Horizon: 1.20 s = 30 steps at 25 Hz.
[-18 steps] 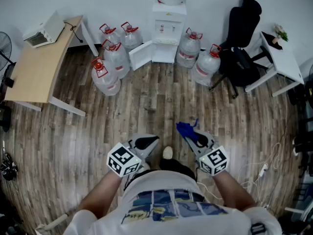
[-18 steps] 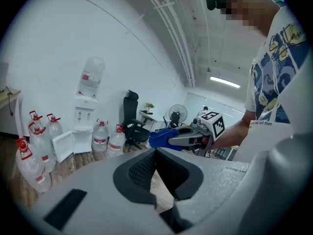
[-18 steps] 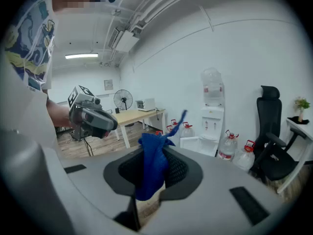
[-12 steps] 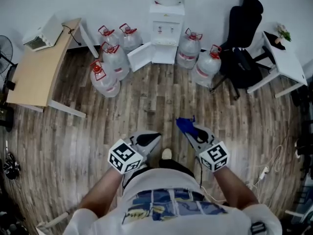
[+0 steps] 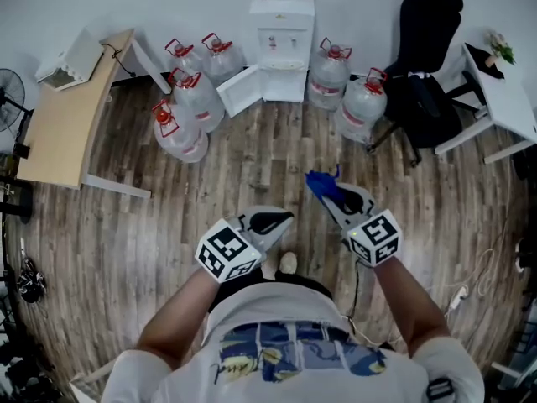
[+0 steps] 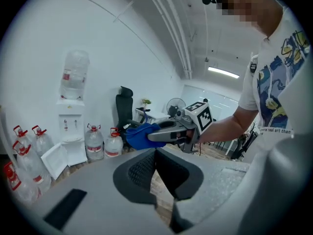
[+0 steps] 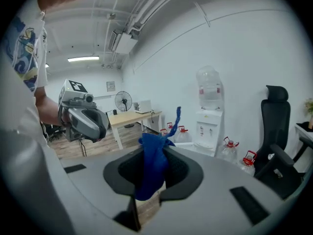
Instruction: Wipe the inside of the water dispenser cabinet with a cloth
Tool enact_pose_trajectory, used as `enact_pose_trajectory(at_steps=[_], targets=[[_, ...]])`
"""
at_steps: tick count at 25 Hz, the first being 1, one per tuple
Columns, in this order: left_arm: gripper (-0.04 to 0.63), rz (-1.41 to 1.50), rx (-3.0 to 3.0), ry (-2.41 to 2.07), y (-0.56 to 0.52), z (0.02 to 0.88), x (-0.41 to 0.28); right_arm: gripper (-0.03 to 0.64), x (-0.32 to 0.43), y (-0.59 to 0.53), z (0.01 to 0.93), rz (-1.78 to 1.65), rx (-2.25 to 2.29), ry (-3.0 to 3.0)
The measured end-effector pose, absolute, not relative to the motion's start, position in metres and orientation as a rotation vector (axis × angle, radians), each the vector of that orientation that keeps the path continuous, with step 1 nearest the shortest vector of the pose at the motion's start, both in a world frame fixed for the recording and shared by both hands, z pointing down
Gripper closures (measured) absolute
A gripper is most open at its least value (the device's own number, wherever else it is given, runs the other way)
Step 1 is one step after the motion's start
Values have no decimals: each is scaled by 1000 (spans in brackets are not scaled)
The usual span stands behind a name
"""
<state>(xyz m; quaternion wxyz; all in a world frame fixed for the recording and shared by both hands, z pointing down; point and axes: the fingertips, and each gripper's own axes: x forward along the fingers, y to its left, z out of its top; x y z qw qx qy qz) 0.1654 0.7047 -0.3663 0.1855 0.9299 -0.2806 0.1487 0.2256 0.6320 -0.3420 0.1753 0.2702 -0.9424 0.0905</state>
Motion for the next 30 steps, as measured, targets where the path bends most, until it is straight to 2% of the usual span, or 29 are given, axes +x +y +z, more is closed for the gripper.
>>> enact_pose_trajectory(at_steps=[6, 24, 30], targets=[[593, 412, 2625, -734, 661, -363, 158, 548, 197, 579, -339, 279, 814, -2682], [593, 372, 2627, -538, 437, -343, 45, 548, 85, 357, -308, 408, 1000, -2547], [592, 371, 2603, -560, 384, -328, 36, 548, 69, 296, -295, 413, 1003, -2544]])
